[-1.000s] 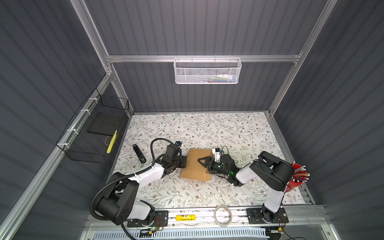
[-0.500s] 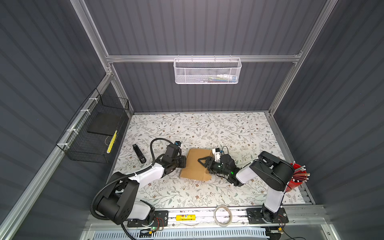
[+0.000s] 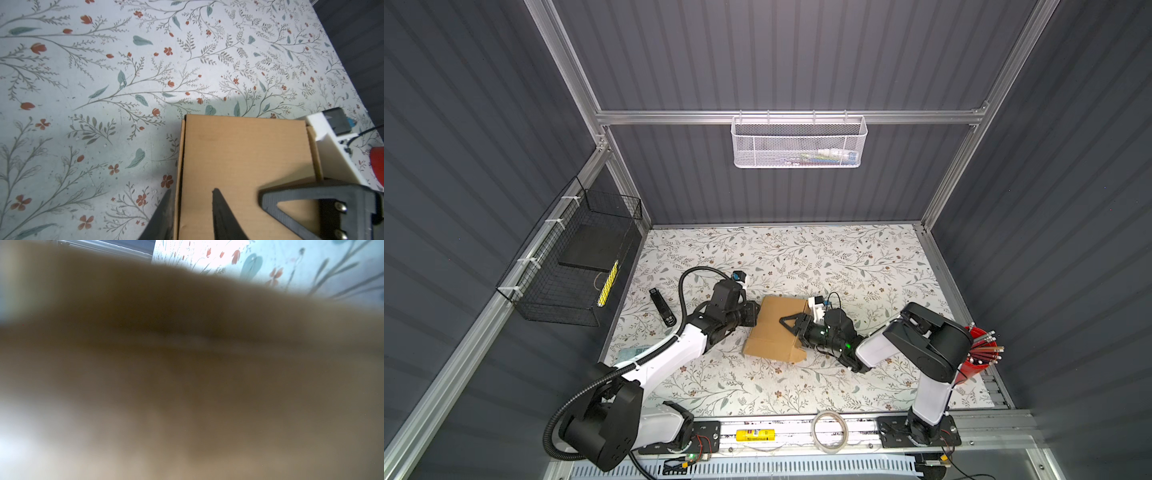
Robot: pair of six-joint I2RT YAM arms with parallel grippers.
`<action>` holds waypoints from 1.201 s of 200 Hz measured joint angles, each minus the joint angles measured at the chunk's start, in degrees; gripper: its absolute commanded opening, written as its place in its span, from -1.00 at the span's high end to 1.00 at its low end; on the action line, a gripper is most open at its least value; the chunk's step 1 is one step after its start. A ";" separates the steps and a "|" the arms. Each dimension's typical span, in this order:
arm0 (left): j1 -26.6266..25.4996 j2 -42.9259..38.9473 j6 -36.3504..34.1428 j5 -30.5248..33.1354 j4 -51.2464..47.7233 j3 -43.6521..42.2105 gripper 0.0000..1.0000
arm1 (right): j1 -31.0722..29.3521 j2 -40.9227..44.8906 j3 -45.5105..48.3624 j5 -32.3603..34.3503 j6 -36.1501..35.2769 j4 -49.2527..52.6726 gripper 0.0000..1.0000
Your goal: Fold the paper box
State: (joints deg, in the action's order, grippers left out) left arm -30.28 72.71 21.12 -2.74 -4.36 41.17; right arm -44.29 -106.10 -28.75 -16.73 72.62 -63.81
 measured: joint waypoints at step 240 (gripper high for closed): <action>5.77 -4.55 1.14 -19.02 8.04 -1.75 -0.26 | 7.96 27.78 -0.20 -6.56 -15.19 29.94 -0.13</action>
State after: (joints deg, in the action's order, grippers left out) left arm -24.51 68.16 22.26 -21.76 3.68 39.42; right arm -36.34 -78.32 -28.95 -23.29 57.43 -33.87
